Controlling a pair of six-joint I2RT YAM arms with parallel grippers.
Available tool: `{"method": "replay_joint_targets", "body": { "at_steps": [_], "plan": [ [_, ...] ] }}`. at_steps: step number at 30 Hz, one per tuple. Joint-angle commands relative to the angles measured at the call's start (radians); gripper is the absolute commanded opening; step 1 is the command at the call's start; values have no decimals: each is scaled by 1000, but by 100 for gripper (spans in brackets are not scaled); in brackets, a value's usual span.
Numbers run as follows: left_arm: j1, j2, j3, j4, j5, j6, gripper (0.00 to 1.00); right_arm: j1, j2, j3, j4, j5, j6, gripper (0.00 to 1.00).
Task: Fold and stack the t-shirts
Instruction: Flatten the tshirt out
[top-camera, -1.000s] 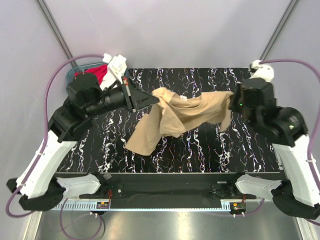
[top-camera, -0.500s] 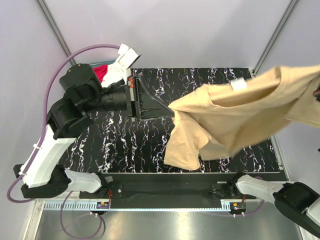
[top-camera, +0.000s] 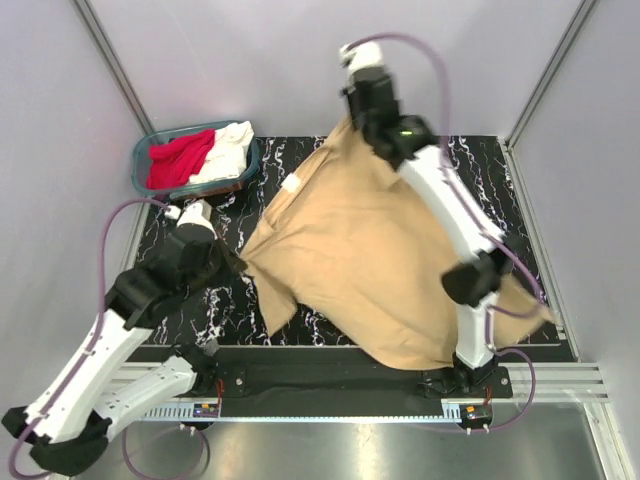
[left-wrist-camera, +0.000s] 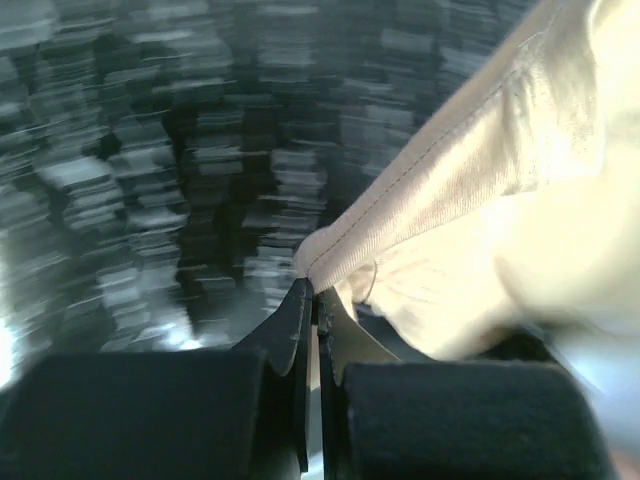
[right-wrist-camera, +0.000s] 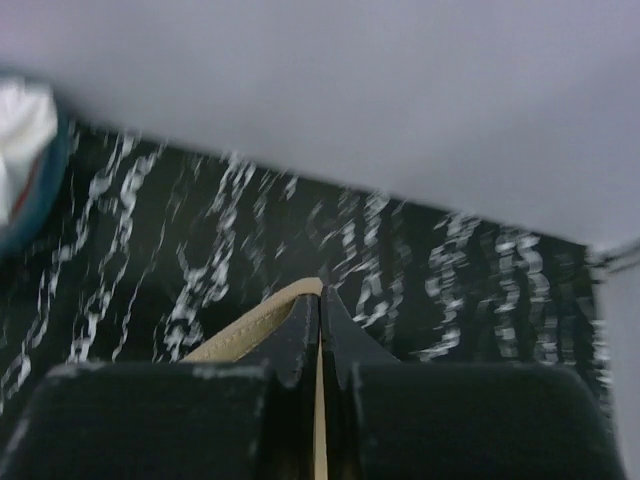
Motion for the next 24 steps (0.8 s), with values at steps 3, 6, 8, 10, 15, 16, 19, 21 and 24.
{"method": "replay_joint_targets", "body": {
  "at_steps": [3,6,8,10,15,16,19,21,24],
  "plan": [
    [190,41,-141,-91,-187,0,27,-15,253,63,-46,-273,127,17],
    [236,129,-183,-108,-218,49,68,-15,359,144,-257,-367,231,50],
    [248,153,-158,-154,-236,64,78,-15,366,146,-400,-398,309,61],
    [250,141,-129,-165,-229,103,81,-14,320,51,-489,-405,365,62],
    [248,118,-48,-95,-65,192,77,-15,-38,-497,-450,-453,501,71],
    [248,124,-71,-31,30,201,76,-17,-98,-691,-406,-435,543,76],
    [244,187,-126,135,232,180,72,-28,-312,-1019,-323,-420,622,77],
    [231,230,-189,218,297,151,72,-44,-419,-1139,-275,-421,728,74],
    [185,374,-217,318,328,126,73,-58,-497,-1299,-243,-401,840,68]
  ]
}}
